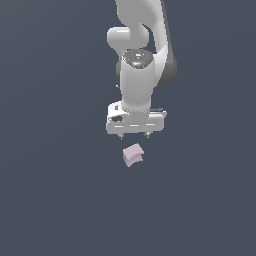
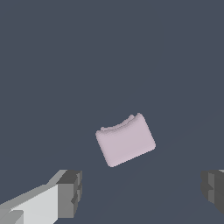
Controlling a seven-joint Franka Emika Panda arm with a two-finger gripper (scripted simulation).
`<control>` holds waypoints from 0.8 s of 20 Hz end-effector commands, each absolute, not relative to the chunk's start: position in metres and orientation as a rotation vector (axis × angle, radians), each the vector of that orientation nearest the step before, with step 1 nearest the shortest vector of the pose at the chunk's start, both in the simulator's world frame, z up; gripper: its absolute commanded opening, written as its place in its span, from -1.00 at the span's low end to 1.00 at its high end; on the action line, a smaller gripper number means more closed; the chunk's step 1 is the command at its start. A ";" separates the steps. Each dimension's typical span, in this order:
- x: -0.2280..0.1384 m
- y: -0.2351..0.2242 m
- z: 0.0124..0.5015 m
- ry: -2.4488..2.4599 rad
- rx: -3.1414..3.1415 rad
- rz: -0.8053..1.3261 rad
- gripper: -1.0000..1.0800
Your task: Pick up the object and move it to a goal position.
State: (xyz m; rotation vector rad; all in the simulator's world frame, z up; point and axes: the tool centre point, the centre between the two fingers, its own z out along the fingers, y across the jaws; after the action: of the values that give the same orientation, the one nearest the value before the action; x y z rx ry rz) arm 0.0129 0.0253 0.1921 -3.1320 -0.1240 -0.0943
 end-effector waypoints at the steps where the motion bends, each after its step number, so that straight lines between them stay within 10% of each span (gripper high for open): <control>1: 0.013 0.025 0.192 -0.124 -3.132 -0.094 0.92; 16: 0.013 0.019 0.194 -0.196 -3.157 -0.093 0.92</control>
State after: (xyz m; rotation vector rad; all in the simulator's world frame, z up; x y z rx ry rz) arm 0.0129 0.0190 0.1944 -3.1566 -0.2027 -0.0932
